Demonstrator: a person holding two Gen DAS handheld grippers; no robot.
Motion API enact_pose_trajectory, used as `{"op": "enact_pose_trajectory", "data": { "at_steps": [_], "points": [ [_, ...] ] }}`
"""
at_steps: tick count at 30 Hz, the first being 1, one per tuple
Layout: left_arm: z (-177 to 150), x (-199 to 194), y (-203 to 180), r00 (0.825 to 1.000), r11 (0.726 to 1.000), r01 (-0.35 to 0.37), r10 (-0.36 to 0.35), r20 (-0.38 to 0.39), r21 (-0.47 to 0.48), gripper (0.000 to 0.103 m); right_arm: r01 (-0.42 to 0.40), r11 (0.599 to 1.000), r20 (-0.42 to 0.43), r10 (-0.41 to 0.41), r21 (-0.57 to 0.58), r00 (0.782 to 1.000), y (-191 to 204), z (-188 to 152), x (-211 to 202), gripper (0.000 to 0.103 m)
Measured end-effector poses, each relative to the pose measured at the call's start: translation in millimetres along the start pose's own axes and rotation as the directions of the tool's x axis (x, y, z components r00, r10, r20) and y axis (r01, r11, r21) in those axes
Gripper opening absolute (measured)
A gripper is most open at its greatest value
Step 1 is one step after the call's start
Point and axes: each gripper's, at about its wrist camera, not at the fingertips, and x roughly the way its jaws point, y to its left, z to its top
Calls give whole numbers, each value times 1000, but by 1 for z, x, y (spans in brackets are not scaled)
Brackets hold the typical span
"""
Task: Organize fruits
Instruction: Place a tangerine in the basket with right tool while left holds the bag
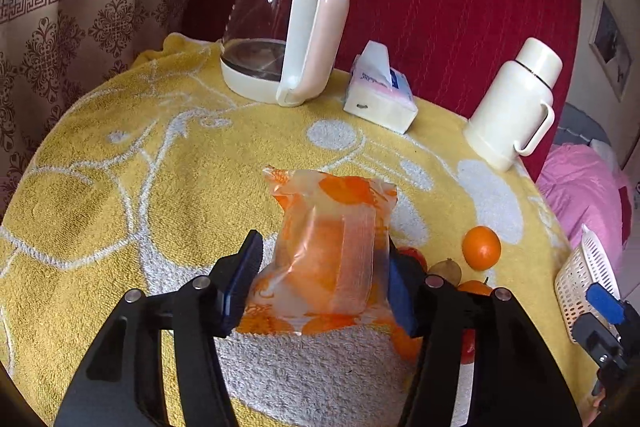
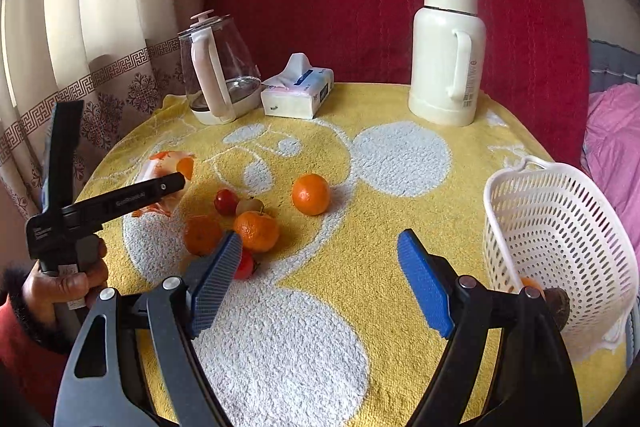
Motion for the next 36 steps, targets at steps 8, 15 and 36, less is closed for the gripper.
{"op": "enact_pose_trajectory", "data": {
  "at_steps": [8,15,36],
  "points": [
    [9,-26,2,991,999,-29,31,129,-13,57,-17,1000,-83,16,-4,996,4,25,55,71],
    [10,-28,13,991,998,-36,43,130,-60,57,-14,1000,-156,18,24,988,4,40,106,53],
    [9,-28,17,993,995,6,6,121,-100,57,21,1000,-137,-18,20,990,3,45,100,38]
  ]
}}
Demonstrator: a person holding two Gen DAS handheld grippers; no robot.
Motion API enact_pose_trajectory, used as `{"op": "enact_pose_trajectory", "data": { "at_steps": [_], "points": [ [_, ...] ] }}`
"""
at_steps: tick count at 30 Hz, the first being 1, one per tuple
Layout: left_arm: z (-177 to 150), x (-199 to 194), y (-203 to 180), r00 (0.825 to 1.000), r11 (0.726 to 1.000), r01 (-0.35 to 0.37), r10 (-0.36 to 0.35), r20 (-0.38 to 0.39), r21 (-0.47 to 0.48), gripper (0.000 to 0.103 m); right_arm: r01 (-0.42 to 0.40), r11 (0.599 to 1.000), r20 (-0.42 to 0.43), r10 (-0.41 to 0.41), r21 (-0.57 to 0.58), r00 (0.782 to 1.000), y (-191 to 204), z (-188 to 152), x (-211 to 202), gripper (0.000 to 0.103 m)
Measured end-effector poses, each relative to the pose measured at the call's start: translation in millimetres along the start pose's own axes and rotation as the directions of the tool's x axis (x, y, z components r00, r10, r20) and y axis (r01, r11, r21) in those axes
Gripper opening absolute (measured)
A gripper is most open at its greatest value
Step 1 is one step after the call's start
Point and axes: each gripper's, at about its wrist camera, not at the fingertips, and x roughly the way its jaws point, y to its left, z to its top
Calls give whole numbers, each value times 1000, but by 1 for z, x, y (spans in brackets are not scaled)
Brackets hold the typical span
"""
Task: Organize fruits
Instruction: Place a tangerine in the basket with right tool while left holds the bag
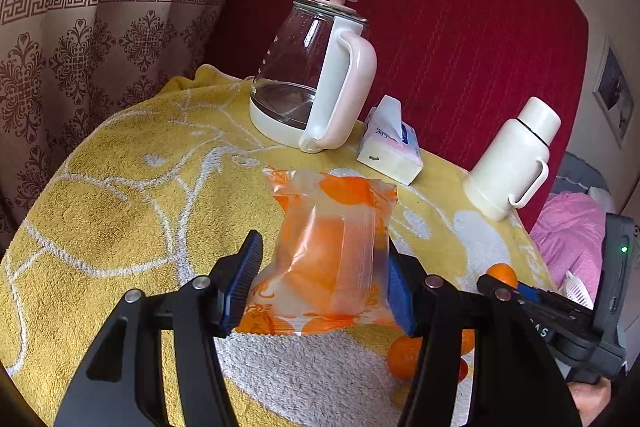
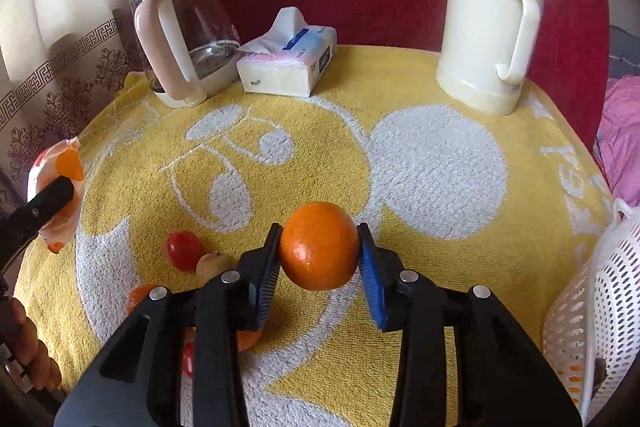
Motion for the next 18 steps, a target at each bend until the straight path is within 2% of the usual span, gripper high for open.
{"op": "enact_pose_trajectory", "data": {
  "at_steps": [3,6,18],
  "points": [
    [0,-1,-2,1000,1000,3,-3,4,3,57,10,1000,34,-11,28,999,-10,2,-17,38],
    [-1,-2,-2,1000,1000,0,0,5,4,57,55,997,77,-60,59,995,-23,-2,-34,38],
    [-4,-3,-5,1000,1000,-1,1,13,11,57,185,965,195,-220,183,956,-79,-21,-99,38]
  ]
}}
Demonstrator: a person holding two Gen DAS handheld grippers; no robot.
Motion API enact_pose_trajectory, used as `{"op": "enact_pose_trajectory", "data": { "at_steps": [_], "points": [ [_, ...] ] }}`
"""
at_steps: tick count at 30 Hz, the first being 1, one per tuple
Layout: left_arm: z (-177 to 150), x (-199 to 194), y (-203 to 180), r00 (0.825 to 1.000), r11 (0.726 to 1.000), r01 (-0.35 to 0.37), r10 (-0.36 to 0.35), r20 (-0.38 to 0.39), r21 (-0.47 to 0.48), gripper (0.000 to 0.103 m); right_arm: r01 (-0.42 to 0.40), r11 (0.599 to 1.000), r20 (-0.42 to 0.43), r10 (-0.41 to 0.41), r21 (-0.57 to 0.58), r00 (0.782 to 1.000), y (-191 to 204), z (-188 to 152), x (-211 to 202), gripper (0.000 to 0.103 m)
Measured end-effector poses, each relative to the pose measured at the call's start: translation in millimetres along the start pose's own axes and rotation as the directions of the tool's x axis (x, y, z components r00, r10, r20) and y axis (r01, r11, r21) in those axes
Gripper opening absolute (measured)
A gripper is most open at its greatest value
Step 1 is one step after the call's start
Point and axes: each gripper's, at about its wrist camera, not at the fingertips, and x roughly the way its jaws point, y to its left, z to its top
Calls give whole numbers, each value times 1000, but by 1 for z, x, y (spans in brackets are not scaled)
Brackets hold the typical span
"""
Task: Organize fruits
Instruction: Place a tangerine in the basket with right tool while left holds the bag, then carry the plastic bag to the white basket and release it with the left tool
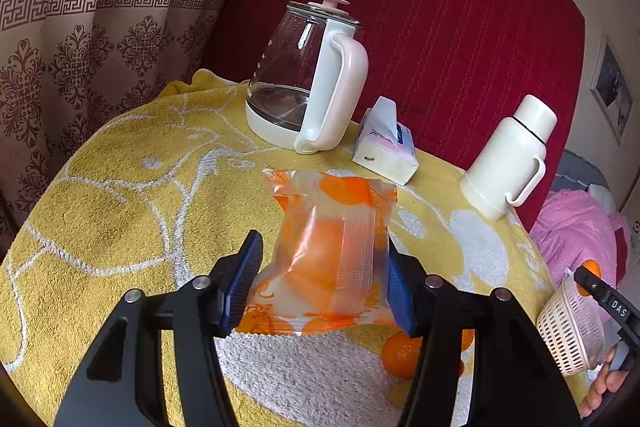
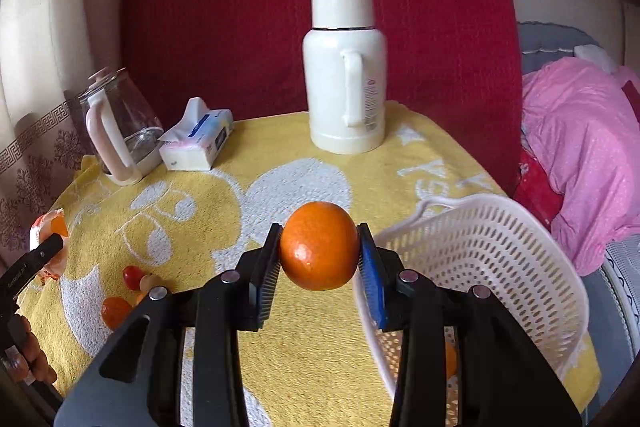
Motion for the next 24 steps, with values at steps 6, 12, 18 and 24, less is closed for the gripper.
{"op": "enact_pose_trajectory", "data": {
  "at_steps": [6,12,18,24],
  "points": [
    [0,-2,-2,1000,1000,1,-1,7,4,57,52,997,0,-53,49,999,-30,-5,-8,38],
    [-1,-5,-5,1000,1000,6,-6,14,12,57,81,992,-27,-79,94,997,-53,-16,-9,38],
    [-1,-5,-7,1000,1000,8,-8,13,18,57,98,986,-52,-92,136,994,-71,-22,-7,38],
    [-1,-5,-7,1000,1000,8,-8,13,19,57,118,979,-76,-107,165,991,-82,-27,-3,38]
  ]
}}
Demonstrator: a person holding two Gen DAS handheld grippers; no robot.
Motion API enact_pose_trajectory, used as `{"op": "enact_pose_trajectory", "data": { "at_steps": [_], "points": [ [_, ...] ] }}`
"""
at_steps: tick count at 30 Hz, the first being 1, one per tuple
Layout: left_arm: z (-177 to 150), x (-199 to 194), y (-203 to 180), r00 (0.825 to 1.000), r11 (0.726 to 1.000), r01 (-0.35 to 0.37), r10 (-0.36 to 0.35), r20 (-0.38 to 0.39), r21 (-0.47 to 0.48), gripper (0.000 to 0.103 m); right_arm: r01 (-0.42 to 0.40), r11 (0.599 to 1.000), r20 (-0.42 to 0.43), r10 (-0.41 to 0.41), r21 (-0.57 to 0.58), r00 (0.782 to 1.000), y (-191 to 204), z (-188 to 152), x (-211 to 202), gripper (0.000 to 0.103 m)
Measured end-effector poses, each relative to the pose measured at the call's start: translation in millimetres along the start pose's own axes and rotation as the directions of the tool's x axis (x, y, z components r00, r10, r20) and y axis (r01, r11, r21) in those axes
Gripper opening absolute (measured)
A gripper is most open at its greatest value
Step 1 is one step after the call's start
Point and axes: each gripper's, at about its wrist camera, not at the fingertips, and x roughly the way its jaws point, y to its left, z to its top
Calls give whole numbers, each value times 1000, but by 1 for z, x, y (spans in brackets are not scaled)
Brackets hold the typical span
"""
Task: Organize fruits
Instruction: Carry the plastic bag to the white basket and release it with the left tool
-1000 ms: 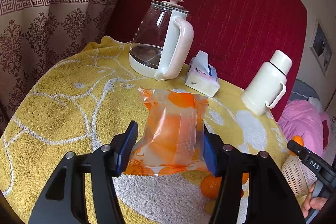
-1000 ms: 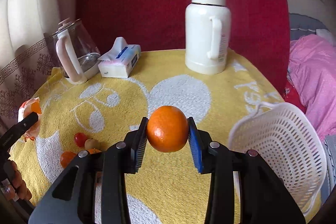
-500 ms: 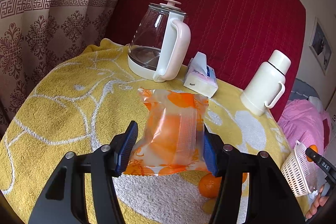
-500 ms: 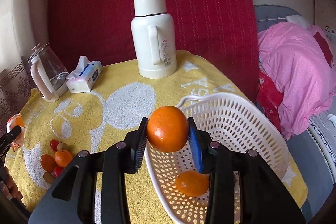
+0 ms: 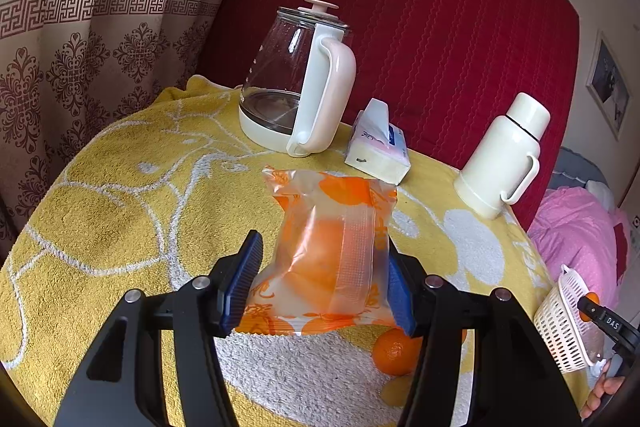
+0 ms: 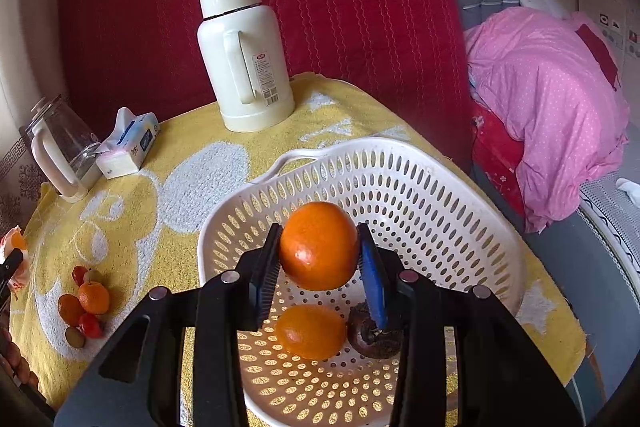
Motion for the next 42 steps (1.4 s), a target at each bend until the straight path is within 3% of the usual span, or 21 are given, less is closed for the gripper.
{"op": "enact_pose_trajectory", "data": {
  "at_steps": [4,6,26,33,42],
  "points": [
    [0,0,0,1000,1000,1,-1,1,2,57,2,1000,-3,-2,5,1000,-3,-1,-1,40],
    [0,0,-2,1000,1000,3,-3,1,6,57,2,1000,3,-2,12,1000,-5,-1,-2,47],
    [-3,-9,-16,1000,998,-15,14,18,61,57,35,999,104,-32,-26,994,-26,-18,-52,47],
    [-7,-32,-44,999,993,38,-41,26,108,57,19,1000,138,-18,-3,990,-43,-22,-67,47],
    [-13,-46,-113,988,968,150,-153,0,200,57,-7,1000,155,3,23,988,-69,-24,-73,47]
  ]
}}
